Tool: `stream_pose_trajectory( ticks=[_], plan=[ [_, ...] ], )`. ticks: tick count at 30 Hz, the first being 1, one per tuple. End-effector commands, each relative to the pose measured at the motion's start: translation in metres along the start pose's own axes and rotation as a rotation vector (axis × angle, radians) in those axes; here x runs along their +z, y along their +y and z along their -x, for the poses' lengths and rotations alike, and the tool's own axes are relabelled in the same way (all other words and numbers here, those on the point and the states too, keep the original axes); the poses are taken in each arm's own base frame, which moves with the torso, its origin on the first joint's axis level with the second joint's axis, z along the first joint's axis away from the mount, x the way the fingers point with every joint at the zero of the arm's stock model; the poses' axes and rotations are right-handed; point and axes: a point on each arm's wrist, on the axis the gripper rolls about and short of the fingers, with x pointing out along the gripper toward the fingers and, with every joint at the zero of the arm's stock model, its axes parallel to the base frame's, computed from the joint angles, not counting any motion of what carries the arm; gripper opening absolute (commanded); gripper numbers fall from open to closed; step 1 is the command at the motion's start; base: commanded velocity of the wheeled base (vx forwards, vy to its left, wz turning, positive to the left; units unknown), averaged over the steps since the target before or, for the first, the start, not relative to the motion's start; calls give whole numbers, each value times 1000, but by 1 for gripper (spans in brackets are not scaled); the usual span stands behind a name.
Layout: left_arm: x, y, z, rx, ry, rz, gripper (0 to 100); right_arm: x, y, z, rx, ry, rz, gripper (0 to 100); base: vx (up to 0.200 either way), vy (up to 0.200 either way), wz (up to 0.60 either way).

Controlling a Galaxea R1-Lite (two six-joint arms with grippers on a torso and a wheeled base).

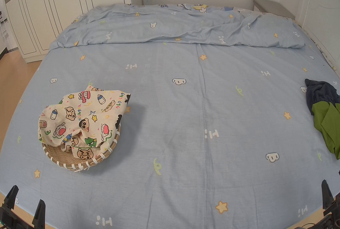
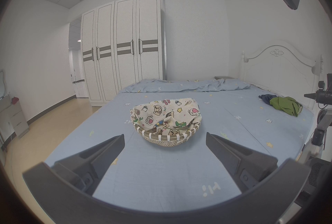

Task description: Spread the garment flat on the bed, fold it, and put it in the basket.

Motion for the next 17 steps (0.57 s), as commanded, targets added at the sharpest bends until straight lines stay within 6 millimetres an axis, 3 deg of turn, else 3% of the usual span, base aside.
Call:
stream_pose_trajectory(
  ticks=[1,17],
  plan=[
    [-6,0,0,3,6,0,100,-8,-2,2,-50,21,6,100,0,0,0],
    [-6,0,0,3,8,3,100,-8,-2,2,-48,9,8,100,0,0,0]
  ],
)
